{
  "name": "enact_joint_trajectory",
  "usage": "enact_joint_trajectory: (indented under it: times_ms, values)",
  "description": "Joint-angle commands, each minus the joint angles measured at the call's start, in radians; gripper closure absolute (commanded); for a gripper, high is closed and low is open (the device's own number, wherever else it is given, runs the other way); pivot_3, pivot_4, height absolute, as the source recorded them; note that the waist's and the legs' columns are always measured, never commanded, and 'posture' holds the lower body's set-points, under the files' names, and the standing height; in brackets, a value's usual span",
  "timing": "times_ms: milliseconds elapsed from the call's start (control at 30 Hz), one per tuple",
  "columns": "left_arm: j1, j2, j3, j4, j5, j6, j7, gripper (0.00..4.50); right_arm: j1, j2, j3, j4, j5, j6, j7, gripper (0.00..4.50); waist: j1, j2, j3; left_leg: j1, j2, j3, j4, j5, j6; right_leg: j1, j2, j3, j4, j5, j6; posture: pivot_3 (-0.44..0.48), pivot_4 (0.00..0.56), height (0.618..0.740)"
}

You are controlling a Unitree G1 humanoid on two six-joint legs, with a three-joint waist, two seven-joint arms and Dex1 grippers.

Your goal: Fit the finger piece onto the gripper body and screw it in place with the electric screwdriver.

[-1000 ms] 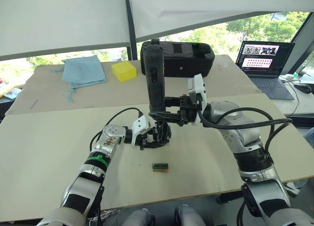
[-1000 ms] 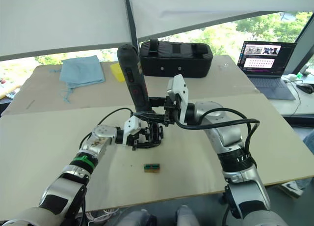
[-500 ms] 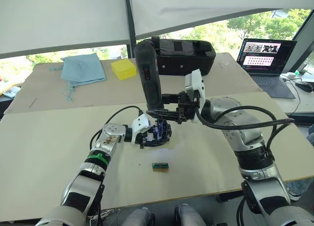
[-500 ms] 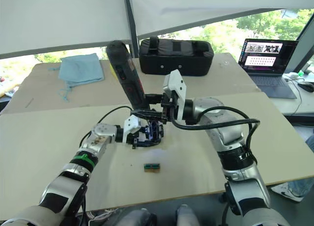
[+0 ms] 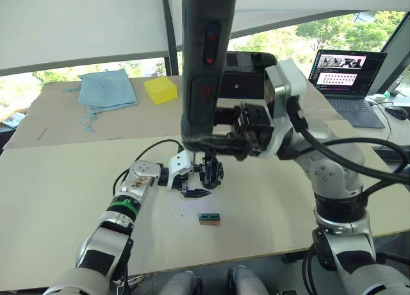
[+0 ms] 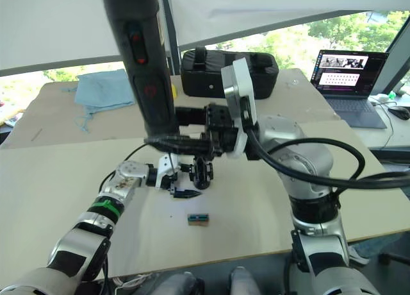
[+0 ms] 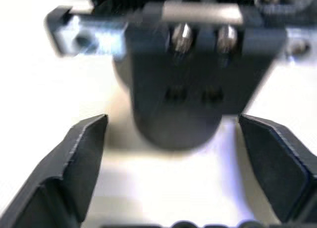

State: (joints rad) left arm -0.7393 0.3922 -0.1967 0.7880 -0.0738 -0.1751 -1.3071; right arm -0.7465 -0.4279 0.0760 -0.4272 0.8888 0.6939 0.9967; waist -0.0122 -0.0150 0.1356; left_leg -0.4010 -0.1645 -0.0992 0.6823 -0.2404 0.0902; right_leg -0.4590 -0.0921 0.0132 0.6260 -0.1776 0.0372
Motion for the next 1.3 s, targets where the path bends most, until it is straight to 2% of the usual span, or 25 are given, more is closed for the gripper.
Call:
enact_joint_trajectory:
  times_ms: [33,233,433,600,767,1300]
  values:
    - [0.046,0.075,0.013,-0.136,-0.030,-0.005,-0.082,0.00,0.073,-0.022,0.025,-0.067,-0.006,-0.023,0.033,2.58,0.000,0.000,0.000,0.000,0.000,0.000,0.000,0.000,0.000,0.000,0.000,0.000,0.000,0.000,0.000,0.000,0.150,0.740]
    - [0.236,0.194,0.006,-0.493,-0.155,0.143,-0.215,0.00,0.194,-0.021,0.050,-0.065,-0.102,-0.098,0.018,2.58,-0.001,0.001,0.001,0.001,0.000,0.001,0.000,-0.001,-0.001,0.000,0.000,0.000,0.000,0.000,0.000,0.000,0.150,0.740]
    - [0.335,0.186,-0.037,-0.618,-0.139,0.161,-0.182,0.00,0.263,-0.009,0.074,-0.026,-0.193,-0.174,0.025,2.58,0.012,0.002,0.001,0.005,0.000,0.000,0.000,-0.004,-0.007,0.001,0.001,0.000,-0.004,0.000,0.000,0.000,0.150,0.740]
    - [0.362,0.169,-0.061,-0.655,-0.131,0.160,-0.152,0.00,0.300,0.012,0.088,0.001,-0.241,-0.218,0.019,2.58,0.013,0.002,0.001,0.005,0.000,0.001,-0.001,-0.004,-0.007,0.002,0.001,0.000,-0.004,0.000,0.000,0.000,0.150,0.740]
    - [0.346,0.143,-0.073,-0.621,-0.119,0.149,-0.110,0.00,0.329,0.016,0.093,0.017,-0.275,-0.247,0.025,2.58,0.015,0.002,0.001,0.005,0.000,0.001,-0.001,-0.004,-0.008,0.002,0.001,0.000,-0.004,0.000,0.000,0.000,0.150,0.740]
    - [0.312,0.109,-0.099,-0.579,-0.113,0.125,-0.110,0.00,0.344,0.010,0.086,0.022,-0.294,-0.249,0.026,2.58,0.022,0.001,0.001,0.005,0.000,0.001,-0.001,-0.004,-0.008,0.002,0.001,0.000,-0.004,0.000,0.000,0.000,0.150,0.740]
